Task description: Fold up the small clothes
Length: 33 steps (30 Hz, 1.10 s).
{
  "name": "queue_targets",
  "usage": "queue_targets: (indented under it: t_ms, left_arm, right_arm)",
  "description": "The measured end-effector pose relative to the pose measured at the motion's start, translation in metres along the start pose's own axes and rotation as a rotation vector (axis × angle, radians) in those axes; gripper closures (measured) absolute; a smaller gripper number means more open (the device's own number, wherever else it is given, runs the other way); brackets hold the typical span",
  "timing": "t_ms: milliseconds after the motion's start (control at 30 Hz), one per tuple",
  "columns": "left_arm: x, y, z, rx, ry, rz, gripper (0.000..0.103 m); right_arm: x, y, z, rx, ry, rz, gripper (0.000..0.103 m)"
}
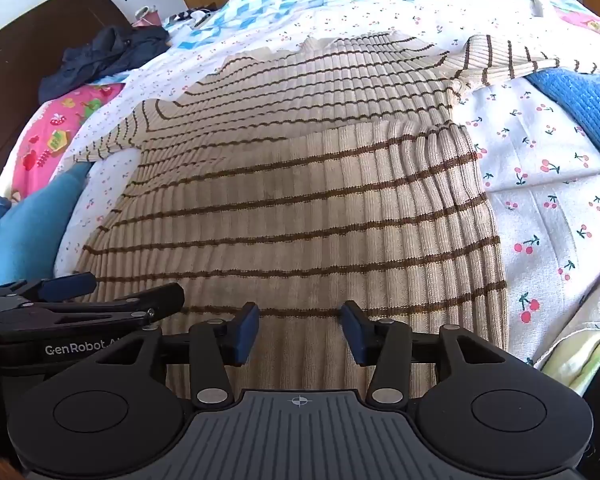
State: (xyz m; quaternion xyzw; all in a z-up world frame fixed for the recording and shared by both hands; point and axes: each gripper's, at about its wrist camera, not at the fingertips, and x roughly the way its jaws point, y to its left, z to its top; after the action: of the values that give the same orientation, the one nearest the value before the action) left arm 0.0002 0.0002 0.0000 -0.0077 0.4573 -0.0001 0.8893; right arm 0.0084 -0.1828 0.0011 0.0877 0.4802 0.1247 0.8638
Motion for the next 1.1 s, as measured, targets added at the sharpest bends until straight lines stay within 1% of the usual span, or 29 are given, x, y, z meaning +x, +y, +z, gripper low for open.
queue_targets:
  t_ms: [300, 467, 500, 800, 1100]
  left_arm:
    - [0.0, 0.002, -0.002, 0.001, 0.001, -0.002, 0.0]
    - [0.006, 0.0, -0.01, 0.006, 0.017, 0.002, 0.0]
    - [0.009, 0.0, -0.008, -0.002, 0.033, 0.004, 0.0]
    - [0.013, -0.002, -0.01, 0.012, 0.044, 0.008, 0.0]
    - [0.012, -0.003, -0.009, 0.015, 0.045, 0.008, 0.0]
  right_arm:
    - [0.0, 0.0, 0.001, -0.005, 0.001, -0.002, 0.055]
    - [0.004, -0.002, 0.0, -0.006, 0.006, -0.007, 0.055]
    - [0.004, -0.003, -0.001, -0.006, 0.006, -0.009, 0.054]
    - [0.007, -0.004, -0.002, -0.019, 0.006, -0.04, 0.054]
    - [0.006, -0.005, -0.001, -0.026, 0.005, -0.048, 0.055]
